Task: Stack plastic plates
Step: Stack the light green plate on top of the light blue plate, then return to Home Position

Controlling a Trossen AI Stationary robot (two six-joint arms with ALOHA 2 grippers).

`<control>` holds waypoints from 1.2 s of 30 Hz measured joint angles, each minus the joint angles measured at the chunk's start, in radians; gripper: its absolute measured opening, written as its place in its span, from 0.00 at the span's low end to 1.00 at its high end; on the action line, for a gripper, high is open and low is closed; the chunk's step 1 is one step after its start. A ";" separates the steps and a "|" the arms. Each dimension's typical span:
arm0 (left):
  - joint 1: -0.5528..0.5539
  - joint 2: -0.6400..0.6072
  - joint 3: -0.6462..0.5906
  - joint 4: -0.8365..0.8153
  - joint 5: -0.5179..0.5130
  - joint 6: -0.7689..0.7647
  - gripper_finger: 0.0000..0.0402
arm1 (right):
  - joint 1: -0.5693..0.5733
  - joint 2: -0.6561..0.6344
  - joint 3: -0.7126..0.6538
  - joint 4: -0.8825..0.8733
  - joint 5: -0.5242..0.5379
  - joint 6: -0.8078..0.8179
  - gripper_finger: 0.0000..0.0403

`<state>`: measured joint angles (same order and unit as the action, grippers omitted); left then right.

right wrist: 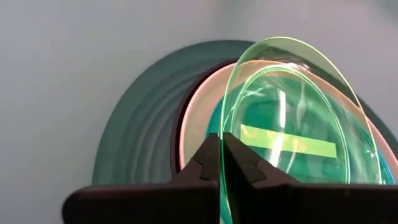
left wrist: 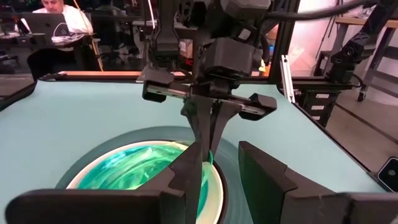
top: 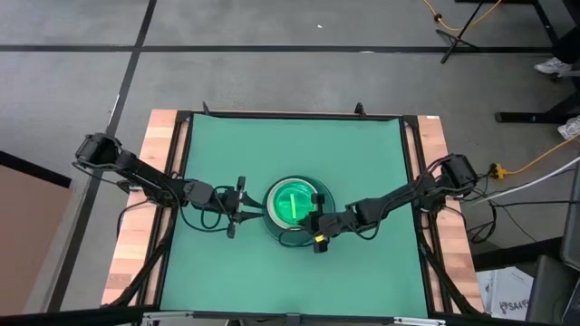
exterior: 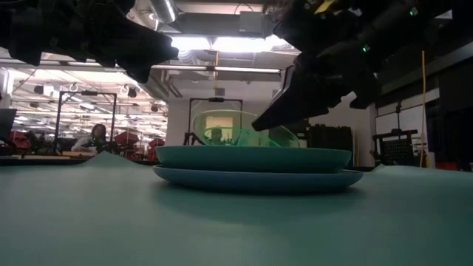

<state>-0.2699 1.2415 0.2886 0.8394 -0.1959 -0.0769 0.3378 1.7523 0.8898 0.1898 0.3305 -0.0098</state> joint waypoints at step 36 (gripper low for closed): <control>0.120 -0.302 0.000 -0.375 0.041 0.030 0.23 | -0.160 -0.379 0.000 -0.295 -0.205 0.004 0.45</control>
<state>-0.1501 0.9395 0.2890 0.4641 -0.1549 -0.0472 0.1774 1.3729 0.8894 -0.1056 0.1253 -0.0055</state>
